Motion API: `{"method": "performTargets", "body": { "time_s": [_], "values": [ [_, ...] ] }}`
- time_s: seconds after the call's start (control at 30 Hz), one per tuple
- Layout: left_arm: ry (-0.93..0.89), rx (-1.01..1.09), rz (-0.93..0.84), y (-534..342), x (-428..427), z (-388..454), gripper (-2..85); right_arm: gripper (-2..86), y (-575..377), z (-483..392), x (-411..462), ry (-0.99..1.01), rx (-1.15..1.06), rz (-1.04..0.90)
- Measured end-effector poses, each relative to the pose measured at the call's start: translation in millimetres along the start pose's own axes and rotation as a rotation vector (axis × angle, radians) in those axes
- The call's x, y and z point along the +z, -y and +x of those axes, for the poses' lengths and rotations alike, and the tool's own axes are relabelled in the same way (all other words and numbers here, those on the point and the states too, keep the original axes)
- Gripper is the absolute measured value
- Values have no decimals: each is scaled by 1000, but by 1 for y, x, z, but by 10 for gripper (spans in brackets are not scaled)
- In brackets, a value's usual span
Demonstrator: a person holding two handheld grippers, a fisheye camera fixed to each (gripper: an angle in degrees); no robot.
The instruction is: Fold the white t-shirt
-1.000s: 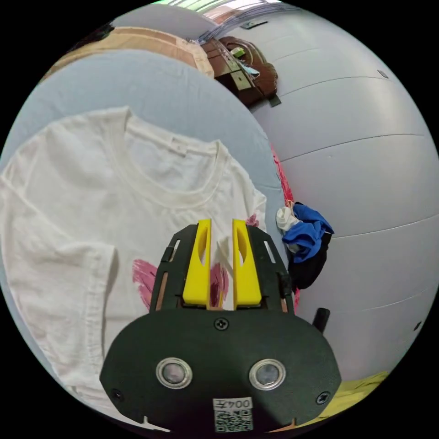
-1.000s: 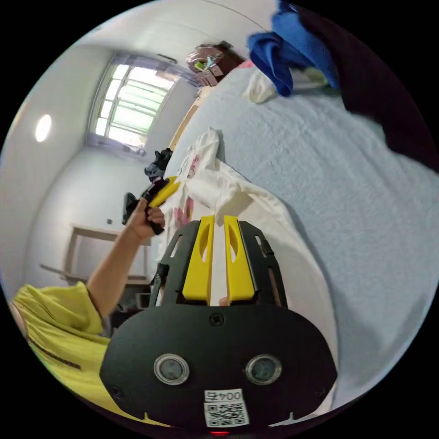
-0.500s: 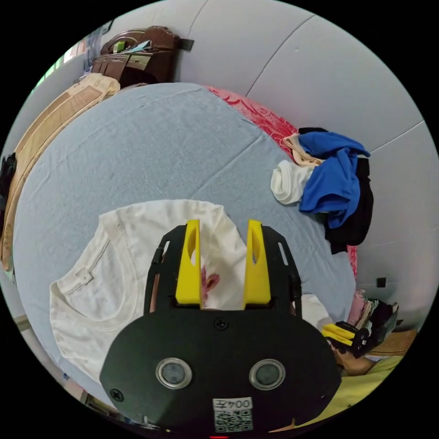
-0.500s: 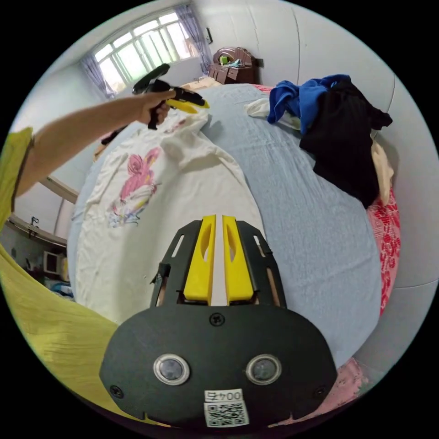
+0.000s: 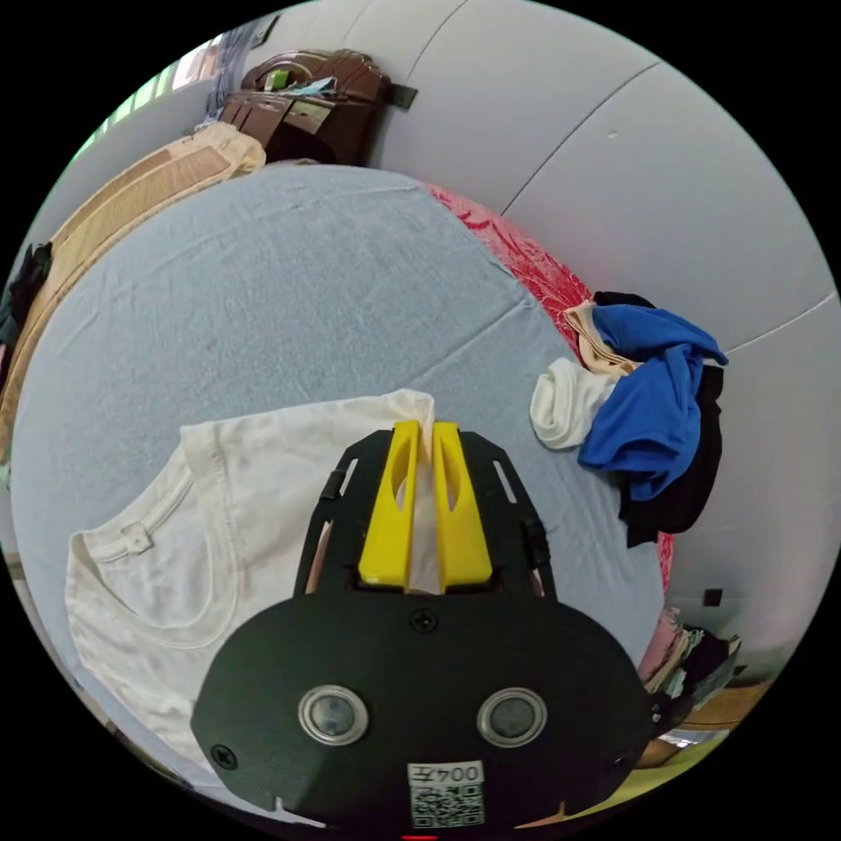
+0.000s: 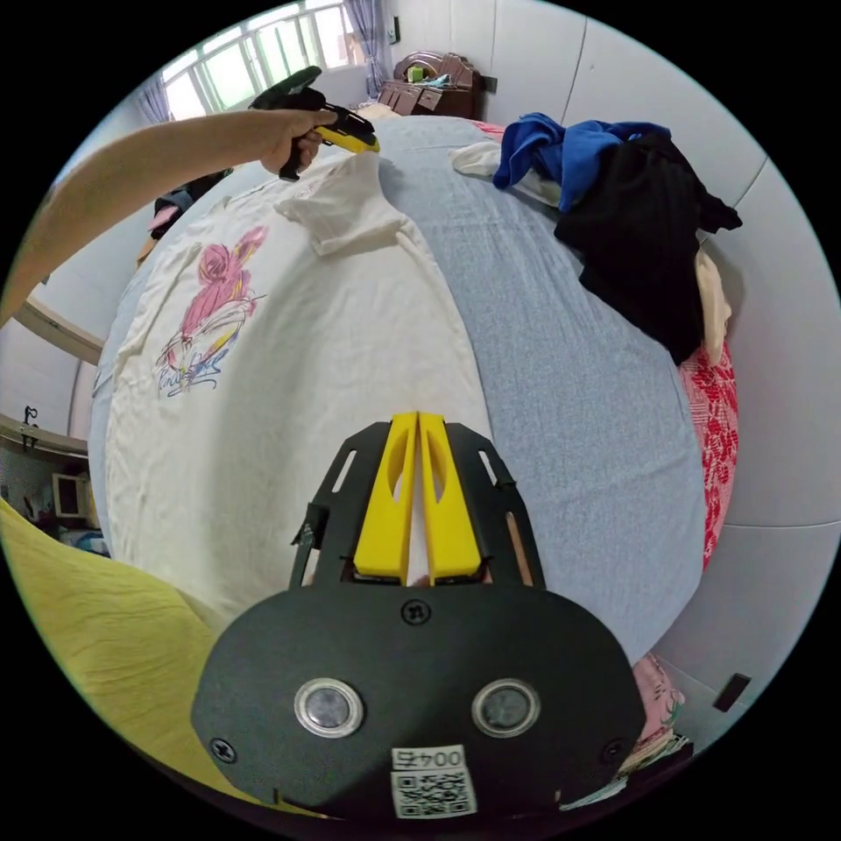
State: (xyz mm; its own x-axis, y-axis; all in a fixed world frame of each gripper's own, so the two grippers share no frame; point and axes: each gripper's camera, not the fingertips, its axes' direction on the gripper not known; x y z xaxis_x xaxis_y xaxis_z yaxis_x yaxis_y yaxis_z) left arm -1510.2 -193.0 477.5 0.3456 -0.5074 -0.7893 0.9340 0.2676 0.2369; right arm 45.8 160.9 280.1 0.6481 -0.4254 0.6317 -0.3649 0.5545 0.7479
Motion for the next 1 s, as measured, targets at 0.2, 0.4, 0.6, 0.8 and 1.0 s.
{"method": "performTargets", "body": {
  "time_s": [0.2,0.4,0.6,0.8,1.0],
  "values": [
    [-164,-108,32,-14,6,-22,63,2,4,-6,-2,27,11,20],
    [-188,-105,134,-36,-43,-30,86,47,6,-15,-23,53,-25,39],
    [-132,16,142,-126,-102,-25,92,56,-30,-22,-46,123,-36,-37],
    [32,189,-21,-311,-129,19,90,39,-56,-17,-28,120,-55,-212],
    [176,115,-152,-475,-137,63,78,17,-44,-14,-8,90,-141,-300]
  ]
}}
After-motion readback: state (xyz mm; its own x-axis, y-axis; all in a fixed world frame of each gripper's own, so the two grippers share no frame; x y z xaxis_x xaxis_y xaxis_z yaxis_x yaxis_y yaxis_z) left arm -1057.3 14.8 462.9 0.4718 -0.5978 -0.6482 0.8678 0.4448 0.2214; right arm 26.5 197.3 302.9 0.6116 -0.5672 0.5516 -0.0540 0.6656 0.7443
